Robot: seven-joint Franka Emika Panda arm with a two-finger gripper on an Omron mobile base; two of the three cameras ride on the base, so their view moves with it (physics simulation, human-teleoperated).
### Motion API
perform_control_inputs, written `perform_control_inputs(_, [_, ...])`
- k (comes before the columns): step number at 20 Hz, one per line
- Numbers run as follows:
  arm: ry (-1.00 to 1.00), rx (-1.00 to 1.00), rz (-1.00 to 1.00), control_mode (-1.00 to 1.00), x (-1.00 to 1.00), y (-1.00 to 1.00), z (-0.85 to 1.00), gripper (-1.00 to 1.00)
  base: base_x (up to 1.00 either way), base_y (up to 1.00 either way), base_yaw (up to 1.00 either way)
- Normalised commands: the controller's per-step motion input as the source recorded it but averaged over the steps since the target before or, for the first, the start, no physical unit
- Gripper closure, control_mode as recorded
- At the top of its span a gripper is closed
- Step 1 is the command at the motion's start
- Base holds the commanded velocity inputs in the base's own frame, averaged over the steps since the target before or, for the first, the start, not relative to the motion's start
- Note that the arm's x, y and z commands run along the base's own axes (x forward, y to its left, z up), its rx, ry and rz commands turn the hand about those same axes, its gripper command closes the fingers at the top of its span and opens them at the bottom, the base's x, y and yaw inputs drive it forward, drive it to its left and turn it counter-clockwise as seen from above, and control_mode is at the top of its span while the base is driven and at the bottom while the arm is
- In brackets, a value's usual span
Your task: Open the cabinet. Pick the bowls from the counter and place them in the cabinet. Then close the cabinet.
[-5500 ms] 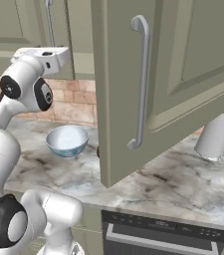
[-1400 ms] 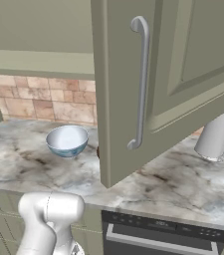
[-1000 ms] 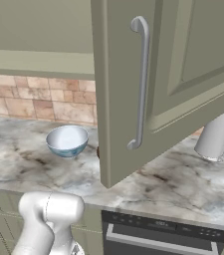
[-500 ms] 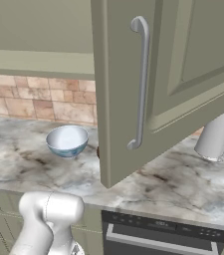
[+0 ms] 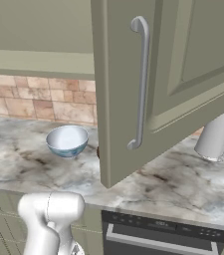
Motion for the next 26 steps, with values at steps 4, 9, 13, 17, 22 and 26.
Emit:
perform_control_inputs(4, [0.25,0.17,0.18,-1.00,0.00,-1.00,0.01,1.00,0.00,0.00,0.00])
perform_control_inputs(9, [0.21,0.14,0.15,-1.00,0.47,-0.96,0.00,1.00,0.00,0.00,0.00])
perform_control_inputs(13, [-0.05,0.04,0.11,-1.00,0.65,-0.79,-0.12,1.00,0.00,0.00,0.00])
perform_control_inputs(17, [-0.06,0.00,-0.16,-1.00,0.18,-0.22,-0.30,1.00,0.00,0.00,0.00])
perform_control_inputs(22, [0.03,-0.07,-0.29,-1.00,0.36,-0.01,-0.39,1.00,0.00,0.00,0.00])
perform_control_inputs(26, [0.20,-0.31,-0.18,-1.00,0.49,0.09,-0.35,1.00,0.00,0.00,0.00])
